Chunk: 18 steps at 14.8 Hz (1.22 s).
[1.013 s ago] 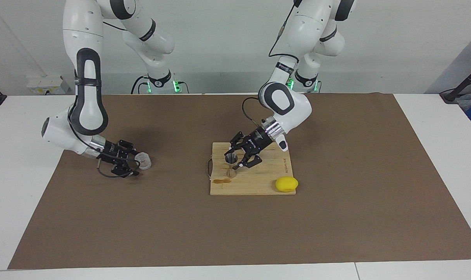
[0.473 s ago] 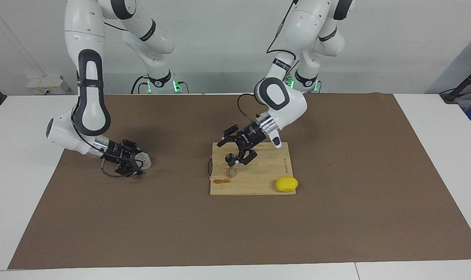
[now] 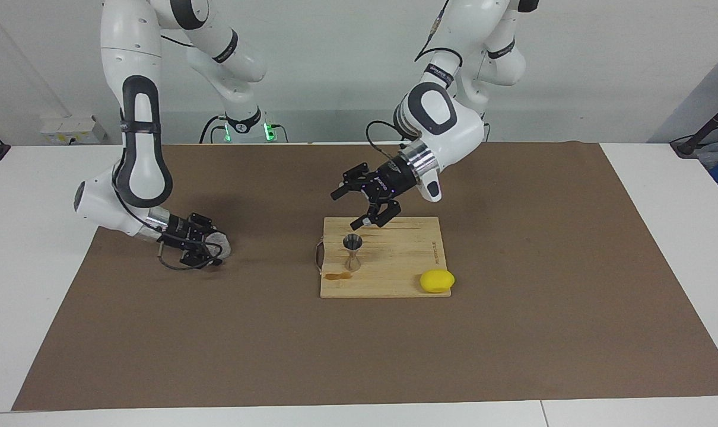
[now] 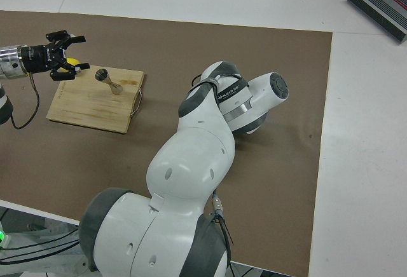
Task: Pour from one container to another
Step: 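Lower the dark cup onto the board while the right gripper grasps the clear cup, then open the left gripper and withdraw while the right gripper lifts the clear cup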
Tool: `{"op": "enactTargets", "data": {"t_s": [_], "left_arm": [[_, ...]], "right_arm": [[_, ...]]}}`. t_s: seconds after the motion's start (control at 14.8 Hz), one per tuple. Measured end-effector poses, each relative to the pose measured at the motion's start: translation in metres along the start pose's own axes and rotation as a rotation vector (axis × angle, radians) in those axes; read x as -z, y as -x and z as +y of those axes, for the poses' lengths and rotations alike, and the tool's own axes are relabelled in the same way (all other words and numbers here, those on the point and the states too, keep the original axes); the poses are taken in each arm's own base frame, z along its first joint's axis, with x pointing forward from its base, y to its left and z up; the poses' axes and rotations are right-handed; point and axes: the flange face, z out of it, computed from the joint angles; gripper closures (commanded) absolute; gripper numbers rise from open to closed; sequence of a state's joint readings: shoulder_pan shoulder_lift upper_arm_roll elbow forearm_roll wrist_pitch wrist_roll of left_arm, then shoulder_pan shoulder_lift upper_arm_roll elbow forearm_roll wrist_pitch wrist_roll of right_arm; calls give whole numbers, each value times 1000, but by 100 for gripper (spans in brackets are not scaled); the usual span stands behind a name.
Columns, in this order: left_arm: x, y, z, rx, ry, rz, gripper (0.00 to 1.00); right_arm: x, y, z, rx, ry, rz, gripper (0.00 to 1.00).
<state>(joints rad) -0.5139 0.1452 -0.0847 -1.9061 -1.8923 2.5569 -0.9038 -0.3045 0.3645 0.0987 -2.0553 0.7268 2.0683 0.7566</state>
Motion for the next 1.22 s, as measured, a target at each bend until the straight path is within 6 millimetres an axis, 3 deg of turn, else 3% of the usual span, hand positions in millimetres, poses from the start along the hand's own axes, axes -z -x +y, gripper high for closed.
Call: {"op": "enactTargets", "data": {"t_s": [0.07, 0.14, 0.2, 0.47, 0.61, 0.88, 1.01, 1.22], "left_arm": [[9, 6, 11, -49, -26, -7, 0], [20, 12, 23, -105, -63, -11, 0], [34, 17, 37, -157, -103, -15, 0], [98, 24, 79, -360, -305, 40, 0], [120, 43, 88, -543, -437, 165, 0], [142, 107, 76, -890, -614, 434, 0], [155, 112, 77, -1018, -676, 496, 0], [181, 98, 97, -1270, -796, 576, 0]], "right_arm": [[1, 1, 0, 0, 2, -3, 77], [2, 1, 0, 1, 1, -4, 93], [4, 2, 0, 3, 0, -5, 100], [12, 9, -4, 17, -14, 3, 100], [22, 23, -8, 28, -29, 14, 100], [25, 84, -28, -13, -34, 33, 100], [23, 118, -41, -36, -38, 39, 100], [15, 169, -63, -74, -44, 46, 100]]}}
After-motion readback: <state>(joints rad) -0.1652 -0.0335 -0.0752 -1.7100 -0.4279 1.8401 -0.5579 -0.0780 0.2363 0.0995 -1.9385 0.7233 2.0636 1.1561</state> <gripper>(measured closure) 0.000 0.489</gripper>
